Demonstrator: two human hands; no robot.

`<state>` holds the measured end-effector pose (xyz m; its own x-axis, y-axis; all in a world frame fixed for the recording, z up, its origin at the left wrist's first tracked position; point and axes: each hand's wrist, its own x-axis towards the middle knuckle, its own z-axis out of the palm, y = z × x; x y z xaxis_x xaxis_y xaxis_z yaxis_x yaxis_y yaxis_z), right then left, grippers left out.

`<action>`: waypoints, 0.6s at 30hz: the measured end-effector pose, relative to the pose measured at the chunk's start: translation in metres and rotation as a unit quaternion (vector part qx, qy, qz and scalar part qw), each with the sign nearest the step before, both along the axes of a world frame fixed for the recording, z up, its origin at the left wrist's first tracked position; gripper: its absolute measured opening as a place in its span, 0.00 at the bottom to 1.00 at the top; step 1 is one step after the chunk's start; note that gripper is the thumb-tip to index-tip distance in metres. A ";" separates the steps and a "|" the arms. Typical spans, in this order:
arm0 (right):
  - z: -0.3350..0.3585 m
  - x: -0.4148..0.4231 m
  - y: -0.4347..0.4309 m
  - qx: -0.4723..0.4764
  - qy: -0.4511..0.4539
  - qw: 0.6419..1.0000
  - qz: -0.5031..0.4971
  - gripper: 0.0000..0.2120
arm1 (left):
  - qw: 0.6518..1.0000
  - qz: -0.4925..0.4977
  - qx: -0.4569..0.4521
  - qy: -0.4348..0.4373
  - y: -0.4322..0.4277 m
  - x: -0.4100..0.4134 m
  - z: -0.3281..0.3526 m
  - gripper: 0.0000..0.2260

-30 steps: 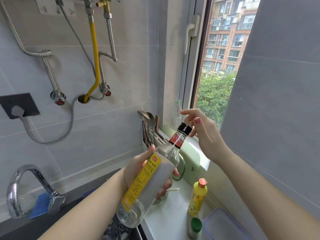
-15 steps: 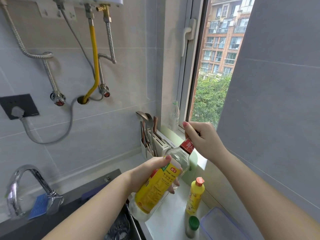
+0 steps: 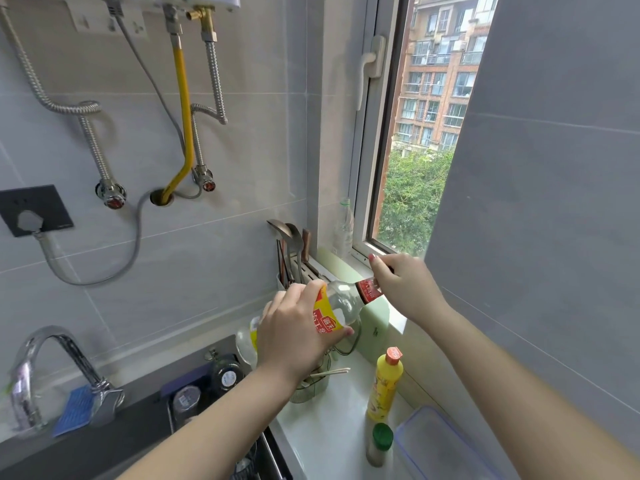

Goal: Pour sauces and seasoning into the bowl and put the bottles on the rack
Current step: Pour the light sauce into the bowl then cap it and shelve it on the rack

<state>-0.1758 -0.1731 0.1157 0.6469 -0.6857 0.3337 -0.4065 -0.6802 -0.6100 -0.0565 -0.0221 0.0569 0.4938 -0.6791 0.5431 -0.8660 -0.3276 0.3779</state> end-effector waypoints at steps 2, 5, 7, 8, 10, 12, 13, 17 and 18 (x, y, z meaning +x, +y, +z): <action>-0.003 0.000 0.002 0.067 0.006 0.998 -0.012 0.24 | 0.995 0.021 -0.026 -0.091 0.000 0.004 -0.005 0.33; -0.006 0.001 0.002 0.156 0.010 0.987 -0.029 0.21 | 0.986 0.033 -0.040 -0.159 0.001 0.008 -0.008 0.32; -0.005 -0.001 0.006 0.165 0.013 0.986 -0.027 0.24 | 0.986 0.030 -0.033 -0.158 0.001 0.010 -0.008 0.33; -0.003 -0.003 0.009 0.155 0.009 0.988 -0.021 0.29 | 0.989 0.024 -0.026 -0.142 0.000 0.011 -0.007 0.33; 0.001 -0.007 0.013 0.111 -0.017 0.993 -0.022 0.37 | 0.998 0.003 -0.014 -0.065 -0.001 0.013 -0.006 0.34; 0.003 -0.014 0.012 0.017 -0.059 0.998 -0.030 0.36 | 0.996 -0.039 -0.013 0.074 0.000 0.013 -0.002 0.33; 0.004 -0.017 0.011 -0.032 -0.075 0.996 -0.032 0.34 | 0.986 -0.062 -0.018 0.151 0.001 0.014 0.001 0.31; 0.008 -0.022 0.005 -0.142 -0.120 0.982 0.024 0.33 | 0.894 -0.178 0.041 0.409 0.005 0.021 0.014 0.21; 0.009 -0.022 0.006 -0.151 -0.124 0.980 0.041 0.34 | 0.859 -0.210 0.076 0.461 0.006 0.022 0.016 0.21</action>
